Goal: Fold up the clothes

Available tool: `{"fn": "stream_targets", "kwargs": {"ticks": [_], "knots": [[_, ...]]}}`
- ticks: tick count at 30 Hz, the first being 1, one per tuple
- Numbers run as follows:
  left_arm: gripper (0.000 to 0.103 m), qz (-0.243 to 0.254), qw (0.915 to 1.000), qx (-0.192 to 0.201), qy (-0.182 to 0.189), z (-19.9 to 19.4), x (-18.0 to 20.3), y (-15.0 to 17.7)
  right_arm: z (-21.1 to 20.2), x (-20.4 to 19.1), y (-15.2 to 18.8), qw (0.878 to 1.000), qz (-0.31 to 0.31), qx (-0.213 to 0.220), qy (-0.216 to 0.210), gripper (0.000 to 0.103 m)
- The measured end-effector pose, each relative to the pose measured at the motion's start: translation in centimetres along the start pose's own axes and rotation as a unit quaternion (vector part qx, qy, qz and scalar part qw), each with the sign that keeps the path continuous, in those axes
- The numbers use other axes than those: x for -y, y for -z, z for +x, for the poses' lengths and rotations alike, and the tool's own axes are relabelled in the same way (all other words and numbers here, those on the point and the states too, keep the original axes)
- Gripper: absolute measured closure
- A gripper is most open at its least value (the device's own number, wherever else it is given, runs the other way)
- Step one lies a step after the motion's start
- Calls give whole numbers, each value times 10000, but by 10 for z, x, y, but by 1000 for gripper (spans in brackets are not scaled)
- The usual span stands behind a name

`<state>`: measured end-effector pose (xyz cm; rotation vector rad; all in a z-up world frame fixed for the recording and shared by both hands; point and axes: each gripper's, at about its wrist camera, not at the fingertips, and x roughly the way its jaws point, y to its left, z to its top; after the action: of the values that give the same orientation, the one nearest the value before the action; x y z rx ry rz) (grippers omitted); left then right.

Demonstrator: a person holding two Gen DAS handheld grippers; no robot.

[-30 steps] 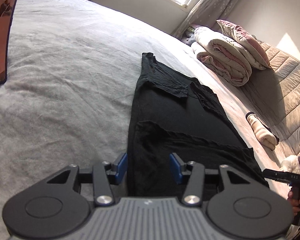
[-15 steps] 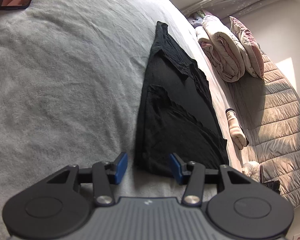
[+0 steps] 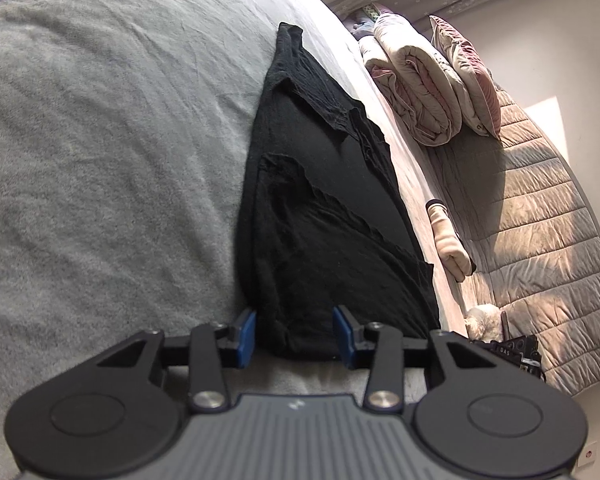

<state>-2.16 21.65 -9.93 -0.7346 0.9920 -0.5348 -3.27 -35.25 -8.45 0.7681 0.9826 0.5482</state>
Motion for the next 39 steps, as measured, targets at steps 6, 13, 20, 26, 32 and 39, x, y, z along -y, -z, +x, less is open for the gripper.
{"fn": "stream_targets", "kwargs": {"ticks": [6,13,20,26,32,39], "knots": [[81,85,9999,-37,-110,3,0,-1,2,0,0,10000,42,6,-27,54],[98,-320,9994,42,-78,-2,-11,0,6,6,0,9989,417,-98,-200,86],[98,-567,9959,408,568,-12,-13,-1,-1,0,-5,9951,590,92,-794,90],[98,-699,9856,1031,1142,-16,-4,-7,-13,-12,-14,9900,614,600,-1120,92],[98,-1091,9651,1703,1663,-10,-4,-17,-10,-22,-26,9792,751,1177,-1472,93],[98,-1412,9520,2002,1837,-3,11,-53,2,-43,-52,9706,898,1497,-1658,93]]}}
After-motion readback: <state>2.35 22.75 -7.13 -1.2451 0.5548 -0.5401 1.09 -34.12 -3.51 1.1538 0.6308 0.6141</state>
